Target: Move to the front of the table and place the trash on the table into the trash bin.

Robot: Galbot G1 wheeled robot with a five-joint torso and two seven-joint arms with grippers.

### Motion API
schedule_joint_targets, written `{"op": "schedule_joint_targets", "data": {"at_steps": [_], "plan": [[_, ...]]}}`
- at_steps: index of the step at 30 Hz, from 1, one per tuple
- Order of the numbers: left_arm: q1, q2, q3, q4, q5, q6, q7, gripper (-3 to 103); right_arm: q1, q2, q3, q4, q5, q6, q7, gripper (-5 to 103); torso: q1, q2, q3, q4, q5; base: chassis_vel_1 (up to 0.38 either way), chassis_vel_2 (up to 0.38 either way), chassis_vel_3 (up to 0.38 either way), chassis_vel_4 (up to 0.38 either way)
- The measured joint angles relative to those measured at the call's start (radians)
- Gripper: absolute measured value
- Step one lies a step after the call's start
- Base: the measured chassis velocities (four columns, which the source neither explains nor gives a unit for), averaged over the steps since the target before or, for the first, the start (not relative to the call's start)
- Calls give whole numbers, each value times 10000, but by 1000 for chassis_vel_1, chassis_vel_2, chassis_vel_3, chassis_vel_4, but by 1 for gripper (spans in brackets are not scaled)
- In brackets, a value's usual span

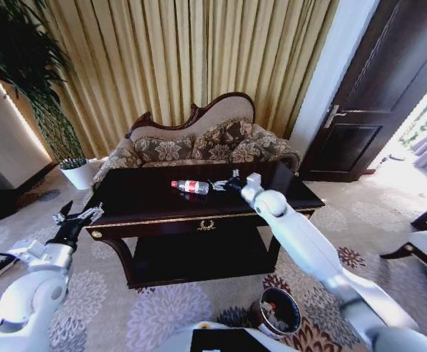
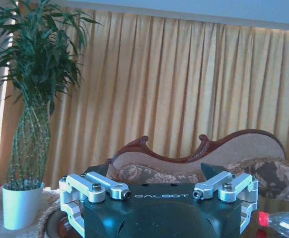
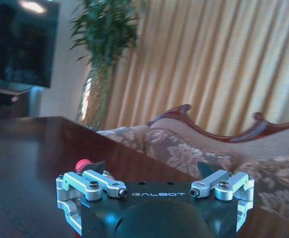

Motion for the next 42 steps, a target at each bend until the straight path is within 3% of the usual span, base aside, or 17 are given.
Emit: {"op": "schedule_joint_targets", "data": {"at_steps": [9,21,22,24,30,42], "plan": [[26,-15,-335,131,-88,-23,32,100,900,318,-1227,-575,-566,-202,-482,100,0,0,-1,-1,1,0,0,0,0],[-77,-131,-195,290,-74,-46,77,100,2015,604,-2430,-1021,-838,-1931,-43,100,0,0,-1,0,0,0,0,0,0],[-73,-151,-199,303,-72,-58,104,100,2249,663,-2511,-1092,-848,-2377,-51,100,0,-1,-1,0,1,0,0,0,0],[-46,-179,-272,384,-70,-109,209,100,2531,679,-2542,-1039,-852,-3028,-198,100,0,0,-1,-3,1,0,0,0,0],[-37,-197,-358,539,-72,-198,288,100,2728,567,-2480,-660,-1195,-3979,-1022,100,0,0,-2,-2,0,0,0,0,0],[-43,-257,-349,592,-75,-215,370,100,2812,836,-2780,-972,-1467,-4157,-1163,100,0,0,-1,0,1,0,0,0,0]]}}
